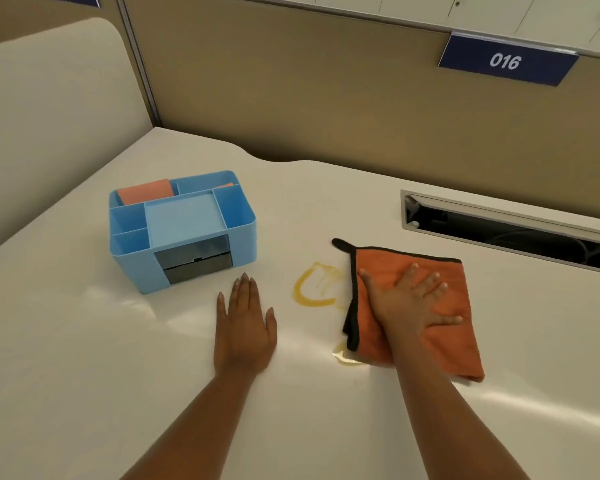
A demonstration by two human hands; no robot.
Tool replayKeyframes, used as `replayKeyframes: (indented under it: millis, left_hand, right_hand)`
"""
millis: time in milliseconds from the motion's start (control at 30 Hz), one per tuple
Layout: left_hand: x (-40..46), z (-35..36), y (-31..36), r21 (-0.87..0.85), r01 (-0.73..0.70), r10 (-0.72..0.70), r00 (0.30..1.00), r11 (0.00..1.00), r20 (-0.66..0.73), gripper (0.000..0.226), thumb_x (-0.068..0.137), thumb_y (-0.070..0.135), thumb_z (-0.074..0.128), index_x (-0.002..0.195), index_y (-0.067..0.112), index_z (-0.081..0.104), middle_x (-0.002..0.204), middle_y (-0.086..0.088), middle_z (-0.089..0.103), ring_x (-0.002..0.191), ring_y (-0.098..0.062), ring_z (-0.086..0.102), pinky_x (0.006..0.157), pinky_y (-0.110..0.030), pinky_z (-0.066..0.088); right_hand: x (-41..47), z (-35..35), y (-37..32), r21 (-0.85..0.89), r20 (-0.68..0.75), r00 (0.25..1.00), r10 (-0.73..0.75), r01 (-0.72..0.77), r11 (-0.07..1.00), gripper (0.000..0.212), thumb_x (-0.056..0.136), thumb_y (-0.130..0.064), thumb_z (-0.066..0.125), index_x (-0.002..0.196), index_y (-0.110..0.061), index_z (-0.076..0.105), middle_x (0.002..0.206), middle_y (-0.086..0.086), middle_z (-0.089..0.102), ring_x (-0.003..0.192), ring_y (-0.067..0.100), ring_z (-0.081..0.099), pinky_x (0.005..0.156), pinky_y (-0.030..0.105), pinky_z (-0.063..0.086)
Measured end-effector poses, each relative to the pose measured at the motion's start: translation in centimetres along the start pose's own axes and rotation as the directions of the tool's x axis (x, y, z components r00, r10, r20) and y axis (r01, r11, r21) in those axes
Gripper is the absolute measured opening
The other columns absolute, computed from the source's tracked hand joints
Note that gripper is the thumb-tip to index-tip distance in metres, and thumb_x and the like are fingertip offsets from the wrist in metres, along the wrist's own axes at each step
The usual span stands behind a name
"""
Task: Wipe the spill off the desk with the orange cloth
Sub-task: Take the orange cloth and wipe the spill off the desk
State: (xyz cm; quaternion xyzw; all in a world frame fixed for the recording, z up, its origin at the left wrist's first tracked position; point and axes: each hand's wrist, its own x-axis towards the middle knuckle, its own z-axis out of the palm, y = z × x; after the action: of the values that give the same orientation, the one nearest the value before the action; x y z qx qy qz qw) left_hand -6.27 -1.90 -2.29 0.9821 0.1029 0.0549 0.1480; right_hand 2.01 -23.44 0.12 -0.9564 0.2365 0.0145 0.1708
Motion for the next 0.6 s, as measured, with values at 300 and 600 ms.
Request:
replayKeyframes:
  millis: [300, 600]
  left_hand:
    - [0.2, 0.0, -0.1, -0.012, 0.0, 0.0, 1.0, 1.0, -0.004, 0.056, 0.094, 0.028, 0.023, 0.144, 0.009, 0.006, 0.157, -0.009, 0.008, 0.146, -0.019, 0.005, 0.119, -0.041, -0.001]
    - [0.2, -0.2, -0.4, -0.02, -0.016, 0.016, 1.0, 1.0, -0.003, 0.059, 0.091, 0.018, 0.029, 0.144, 0.008, 0.006, 0.157, -0.009, 0.009, 0.146, -0.018, 0.005, 0.119, -0.04, -0.002]
  right_hand:
    - [-2.4, 4.4, -8.7, -0.12, 0.125, 0.895, -0.429, 0.443, 0.888, 0.094, 0.062, -0.089, 0.024, 0.14, -0.046, -0.004, 0.157, 0.012, -0.011, 0.142, 0.038, -0.014, 0.097, 0.077, -0.011]
    - [-5.6, 4.7, -5.6, -0.162, 0.147, 0.741, -0.656, 0.672, 0.723, 0.067, 0.074, -0.068, 0.023, 0.136, -0.055, 0.002, 0.158, 0.001, -0.001, 0.144, 0.028, -0.009, 0.096, 0.072, -0.022]
